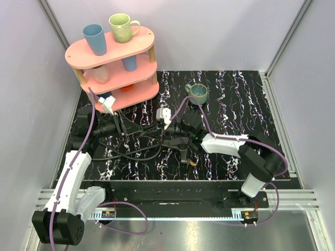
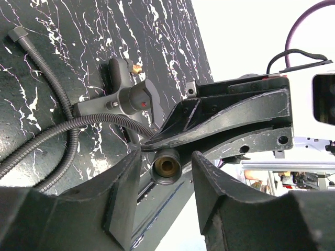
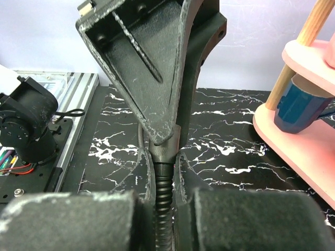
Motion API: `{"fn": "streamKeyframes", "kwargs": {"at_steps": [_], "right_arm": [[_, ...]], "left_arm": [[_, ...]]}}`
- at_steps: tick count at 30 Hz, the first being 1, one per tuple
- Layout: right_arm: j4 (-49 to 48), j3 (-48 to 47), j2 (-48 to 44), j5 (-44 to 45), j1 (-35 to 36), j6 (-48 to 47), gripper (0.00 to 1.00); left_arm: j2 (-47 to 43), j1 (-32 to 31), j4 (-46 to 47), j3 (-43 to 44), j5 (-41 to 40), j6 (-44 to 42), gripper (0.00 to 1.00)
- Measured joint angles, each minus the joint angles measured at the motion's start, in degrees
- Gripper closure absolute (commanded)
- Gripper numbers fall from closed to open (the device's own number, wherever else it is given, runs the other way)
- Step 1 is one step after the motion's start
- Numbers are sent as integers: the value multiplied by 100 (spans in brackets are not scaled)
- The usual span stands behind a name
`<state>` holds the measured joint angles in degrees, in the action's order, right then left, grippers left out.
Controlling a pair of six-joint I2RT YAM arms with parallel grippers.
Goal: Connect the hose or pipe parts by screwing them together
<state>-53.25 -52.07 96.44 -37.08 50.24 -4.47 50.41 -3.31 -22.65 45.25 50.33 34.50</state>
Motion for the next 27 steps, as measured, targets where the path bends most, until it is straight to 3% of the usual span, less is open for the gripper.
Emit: {"fn": "streamKeyframes", "kwargs": {"at_steps": [15,18,20,27], "right_arm": [[411,-105,-39,-7,-35,-122,100],[579,-170,-39,13,-39,-168,100],[730,-251,-39,57,-50,-256,100],[1167,-787,-28,232,-509,-376,100]], "left_arm": [[31,2,-378,79,-76,-402,52],[31,7,-501,79,-111,-487,37],[24,7,-516,79,-155,-553,21],[-498,11,-719,223,-809,-807,29]]}}
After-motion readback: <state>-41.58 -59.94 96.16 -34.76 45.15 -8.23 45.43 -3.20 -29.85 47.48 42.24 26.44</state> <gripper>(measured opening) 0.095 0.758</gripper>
